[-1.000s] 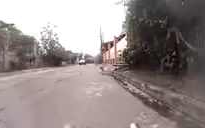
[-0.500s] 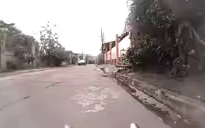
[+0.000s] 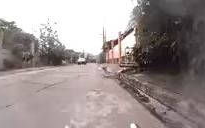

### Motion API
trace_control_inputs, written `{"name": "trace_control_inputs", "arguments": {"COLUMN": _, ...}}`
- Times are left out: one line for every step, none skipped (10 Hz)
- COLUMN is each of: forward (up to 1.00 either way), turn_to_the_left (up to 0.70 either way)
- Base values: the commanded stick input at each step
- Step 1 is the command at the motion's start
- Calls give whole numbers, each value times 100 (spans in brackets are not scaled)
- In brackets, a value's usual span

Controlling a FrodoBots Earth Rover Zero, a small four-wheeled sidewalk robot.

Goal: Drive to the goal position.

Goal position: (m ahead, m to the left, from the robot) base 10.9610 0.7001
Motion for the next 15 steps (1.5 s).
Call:
{"name": "trace_control_inputs", "arguments": {"forward": 100, "turn_to_the_left": 8}}
{"name": "trace_control_inputs", "arguments": {"forward": 100, "turn_to_the_left": 0}}
{"name": "trace_control_inputs", "arguments": {"forward": 100, "turn_to_the_left": 0}}
{"name": "trace_control_inputs", "arguments": {"forward": 100, "turn_to_the_left": 0}}
{"name": "trace_control_inputs", "arguments": {"forward": 100, "turn_to_the_left": 0}}
{"name": "trace_control_inputs", "arguments": {"forward": 100, "turn_to_the_left": 0}}
{"name": "trace_control_inputs", "arguments": {"forward": 100, "turn_to_the_left": 0}}
{"name": "trace_control_inputs", "arguments": {"forward": 100, "turn_to_the_left": 0}}
{"name": "trace_control_inputs", "arguments": {"forward": 100, "turn_to_the_left": 0}}
{"name": "trace_control_inputs", "arguments": {"forward": 100, "turn_to_the_left": 0}}
{"name": "trace_control_inputs", "arguments": {"forward": 100, "turn_to_the_left": 0}}
{"name": "trace_control_inputs", "arguments": {"forward": 100, "turn_to_the_left": 0}}
{"name": "trace_control_inputs", "arguments": {"forward": 100, "turn_to_the_left": 0}}
{"name": "trace_control_inputs", "arguments": {"forward": 100, "turn_to_the_left": 0}}
{"name": "trace_control_inputs", "arguments": {"forward": 100, "turn_to_the_left": 0}}
